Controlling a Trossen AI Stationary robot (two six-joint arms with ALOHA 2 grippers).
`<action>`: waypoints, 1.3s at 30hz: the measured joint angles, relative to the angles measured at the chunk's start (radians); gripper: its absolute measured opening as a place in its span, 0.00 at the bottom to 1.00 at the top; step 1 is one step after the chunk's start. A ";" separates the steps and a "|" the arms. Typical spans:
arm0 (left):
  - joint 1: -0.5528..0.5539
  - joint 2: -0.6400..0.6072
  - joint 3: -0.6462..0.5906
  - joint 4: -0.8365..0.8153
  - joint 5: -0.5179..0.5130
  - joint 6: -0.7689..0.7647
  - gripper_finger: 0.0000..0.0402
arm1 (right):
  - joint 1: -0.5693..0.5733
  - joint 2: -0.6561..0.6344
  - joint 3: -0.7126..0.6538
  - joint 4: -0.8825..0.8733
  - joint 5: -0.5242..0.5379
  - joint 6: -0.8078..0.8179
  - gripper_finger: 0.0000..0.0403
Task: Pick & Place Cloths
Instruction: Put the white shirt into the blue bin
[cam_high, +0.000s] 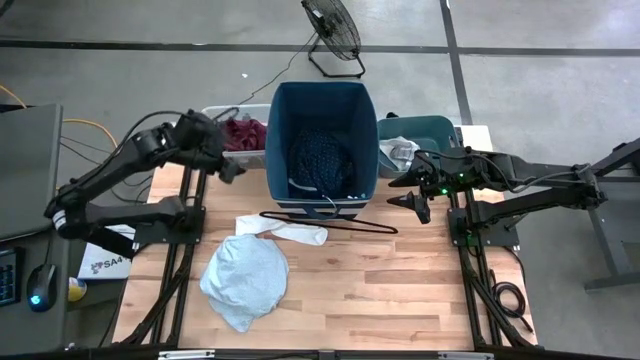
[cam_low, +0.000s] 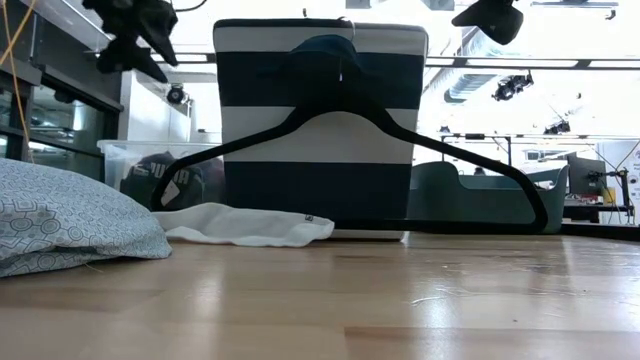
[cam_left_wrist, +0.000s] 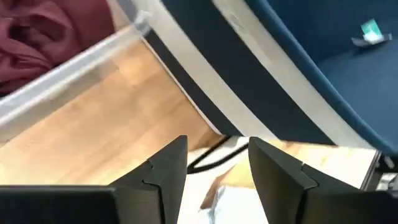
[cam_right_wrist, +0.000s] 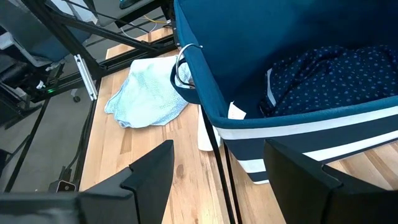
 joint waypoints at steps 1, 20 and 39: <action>-0.043 -0.003 0.000 0.001 -0.021 -0.015 0.40 | 0.000 0.000 0.000 0.000 0.000 0.000 0.59; -0.702 0.030 0.000 -0.076 -0.230 -0.500 0.25 | 0.000 0.000 0.000 0.000 0.000 0.000 0.59; -1.012 0.328 0.000 0.125 -0.230 -0.789 0.25 | 0.000 0.000 0.000 0.000 0.000 0.000 0.59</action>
